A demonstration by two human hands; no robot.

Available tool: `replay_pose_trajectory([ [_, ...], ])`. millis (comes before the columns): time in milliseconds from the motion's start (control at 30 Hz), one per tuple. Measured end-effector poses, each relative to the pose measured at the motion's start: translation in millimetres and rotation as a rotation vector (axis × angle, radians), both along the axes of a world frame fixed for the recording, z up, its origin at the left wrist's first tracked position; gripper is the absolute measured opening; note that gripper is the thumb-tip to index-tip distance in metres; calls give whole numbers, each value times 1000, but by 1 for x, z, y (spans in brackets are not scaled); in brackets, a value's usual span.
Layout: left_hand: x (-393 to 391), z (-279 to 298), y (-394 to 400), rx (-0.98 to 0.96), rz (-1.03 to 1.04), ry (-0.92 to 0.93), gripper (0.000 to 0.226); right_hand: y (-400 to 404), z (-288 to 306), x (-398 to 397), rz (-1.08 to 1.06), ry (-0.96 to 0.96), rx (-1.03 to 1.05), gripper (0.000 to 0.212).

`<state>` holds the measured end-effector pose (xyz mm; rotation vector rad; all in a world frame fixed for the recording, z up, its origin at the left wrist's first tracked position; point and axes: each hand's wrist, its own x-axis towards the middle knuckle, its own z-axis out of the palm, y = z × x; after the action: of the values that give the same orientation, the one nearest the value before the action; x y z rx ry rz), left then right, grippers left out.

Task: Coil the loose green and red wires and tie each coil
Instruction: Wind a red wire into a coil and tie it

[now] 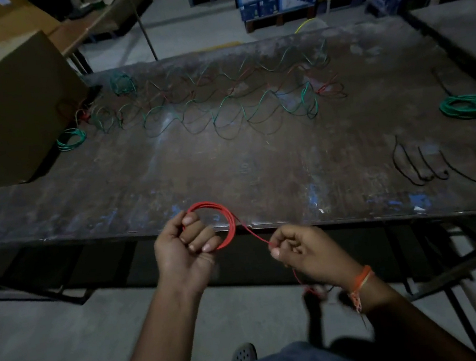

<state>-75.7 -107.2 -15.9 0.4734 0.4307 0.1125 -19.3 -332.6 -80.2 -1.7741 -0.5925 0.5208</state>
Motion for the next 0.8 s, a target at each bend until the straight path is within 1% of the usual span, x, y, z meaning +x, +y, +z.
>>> replay_pose_trajectory([
  [100,4,-4,18,-13,68,12,36,-8,-1,5,-81,-112,-59,11],
  [167,7,-8,21,39,96,26,35,-8,5,8,-87,-232,-91,7],
  [267,13,-14,17,224,91,34,32,7,22,7,25,-449,-113,7],
  [333,17,-17,13,370,83,16,32,24,33,2,91,-541,-99,8],
  [400,18,-19,13,519,76,-21,31,39,42,-2,122,-592,-85,9],
  [467,15,-19,13,709,60,-51,36,51,50,-6,128,-601,-70,13],
  [533,11,-16,13,897,27,-65,48,61,57,-7,112,-617,-78,18],
  [600,7,-13,12,1021,-22,-69,54,69,65,-4,94,-618,-68,20],
  [700,4,-17,13,1186,-94,-83,46,77,77,5,92,-558,-23,13],
  [767,4,-23,18,1240,-139,-99,41,80,83,11,111,-434,37,8],
  [800,3,-24,20,1236,-153,-103,39,80,86,13,122,-367,73,7],
])
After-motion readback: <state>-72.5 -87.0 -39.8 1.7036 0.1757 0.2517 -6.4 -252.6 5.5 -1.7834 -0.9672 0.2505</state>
